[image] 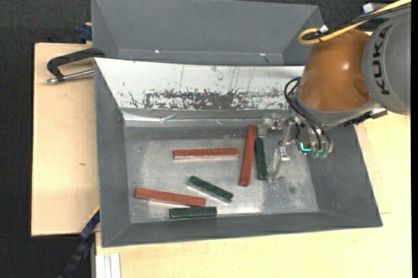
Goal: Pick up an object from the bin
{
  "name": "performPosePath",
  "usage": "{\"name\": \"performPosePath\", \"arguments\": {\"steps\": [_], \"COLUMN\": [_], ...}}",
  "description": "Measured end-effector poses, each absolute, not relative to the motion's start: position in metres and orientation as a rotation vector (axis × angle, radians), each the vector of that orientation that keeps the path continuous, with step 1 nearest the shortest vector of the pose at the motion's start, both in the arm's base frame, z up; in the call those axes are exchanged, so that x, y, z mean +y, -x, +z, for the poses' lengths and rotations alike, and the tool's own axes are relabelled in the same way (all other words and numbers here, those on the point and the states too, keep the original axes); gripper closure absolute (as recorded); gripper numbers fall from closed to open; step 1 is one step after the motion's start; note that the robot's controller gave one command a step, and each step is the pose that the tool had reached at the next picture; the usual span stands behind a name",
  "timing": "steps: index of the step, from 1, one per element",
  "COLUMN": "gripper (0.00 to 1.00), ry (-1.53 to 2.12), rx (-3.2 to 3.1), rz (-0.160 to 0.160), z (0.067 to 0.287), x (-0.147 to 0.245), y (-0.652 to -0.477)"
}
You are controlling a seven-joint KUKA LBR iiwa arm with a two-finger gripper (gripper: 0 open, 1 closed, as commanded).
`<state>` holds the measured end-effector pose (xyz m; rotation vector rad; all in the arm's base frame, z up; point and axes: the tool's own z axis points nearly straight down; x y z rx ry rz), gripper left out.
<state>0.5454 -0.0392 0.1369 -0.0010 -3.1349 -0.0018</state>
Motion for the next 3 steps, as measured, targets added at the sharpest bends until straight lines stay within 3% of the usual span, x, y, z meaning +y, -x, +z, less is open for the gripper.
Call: {"name": "performPosePath", "arguments": {"steps": [1, 2, 3], "gripper": [0.0, 0.0, 0.0], "ry": [0.0, -0.406, -0.764], "rx": [-3.141, -3.122, -3.059], "rz": [-0.001, 0.001, 0.001], "z": [0.141, 0.129, 0.144], "x": [-0.039, -0.018, -0.001], "y": [-0.547, -0.566, -0.592]}}
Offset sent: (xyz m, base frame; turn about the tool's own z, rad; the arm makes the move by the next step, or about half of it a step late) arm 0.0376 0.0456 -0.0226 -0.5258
